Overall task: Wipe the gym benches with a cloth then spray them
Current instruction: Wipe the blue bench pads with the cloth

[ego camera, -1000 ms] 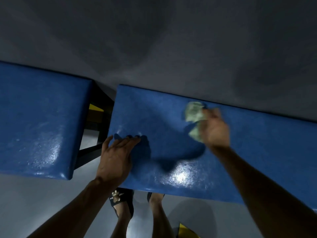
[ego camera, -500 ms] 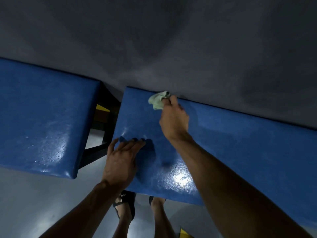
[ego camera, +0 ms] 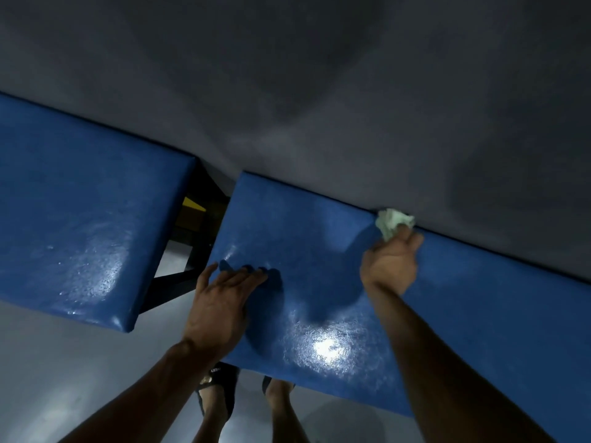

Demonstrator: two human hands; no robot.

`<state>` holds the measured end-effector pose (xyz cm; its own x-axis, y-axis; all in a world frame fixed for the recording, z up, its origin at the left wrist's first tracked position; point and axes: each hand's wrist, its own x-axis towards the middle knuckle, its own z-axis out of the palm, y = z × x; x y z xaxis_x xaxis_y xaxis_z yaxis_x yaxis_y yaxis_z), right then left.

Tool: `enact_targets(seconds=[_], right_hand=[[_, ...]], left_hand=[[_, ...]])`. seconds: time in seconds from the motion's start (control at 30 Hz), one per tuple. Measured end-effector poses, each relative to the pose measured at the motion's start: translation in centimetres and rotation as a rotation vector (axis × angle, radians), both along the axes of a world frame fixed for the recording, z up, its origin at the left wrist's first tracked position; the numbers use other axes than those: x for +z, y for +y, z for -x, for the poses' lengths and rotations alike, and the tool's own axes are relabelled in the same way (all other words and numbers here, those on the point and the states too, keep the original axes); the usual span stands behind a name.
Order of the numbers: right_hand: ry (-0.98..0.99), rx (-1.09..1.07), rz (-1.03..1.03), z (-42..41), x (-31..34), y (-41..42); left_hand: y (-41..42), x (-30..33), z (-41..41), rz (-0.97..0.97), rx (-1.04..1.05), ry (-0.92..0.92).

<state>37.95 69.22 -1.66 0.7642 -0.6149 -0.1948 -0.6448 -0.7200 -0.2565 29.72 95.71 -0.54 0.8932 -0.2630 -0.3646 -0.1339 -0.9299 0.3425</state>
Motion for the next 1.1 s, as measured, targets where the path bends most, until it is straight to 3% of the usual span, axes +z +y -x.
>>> enact_targets(seconds=[0.17,0.23,0.3,0.47,0.57,0.73,0.93,1.1], right_hand=[[-0.074,0.429,-0.010,0.2,-0.2,6.6],[-0.053,0.637,0.018,0.4,0.3,5.7],[-0.011,0.702,0.037,0.1,0.4,3.0],[-0.053,0.386,0.083,1.0,1.5,-5.6],[-0.021,0.233,0.121,1.5,1.8,-6.3],[-0.042,0.139,0.052,-0.1,0.3,1.7],[-0.131,0.257,0.025,-4.5,-1.4,17.6],[-0.094,0.346,0.013,-5.0,-1.3,19.9]], left_hand=[[-0.1,0.3,0.3,-0.003,0.003,0.024],[-0.2,0.6,0.6,0.003,-0.011,0.039],[-0.1,0.7,0.8,0.016,-0.028,0.045],[1.3,0.1,0.2,0.109,-0.083,0.046],[2.3,0.0,-0.5,0.236,-0.071,0.035],[5.4,0.6,-1.9,0.467,0.128,-0.047],[11.0,1.0,-3.0,0.492,0.219,-0.029],[12.8,1.0,-3.5,0.431,0.195,-0.027]])
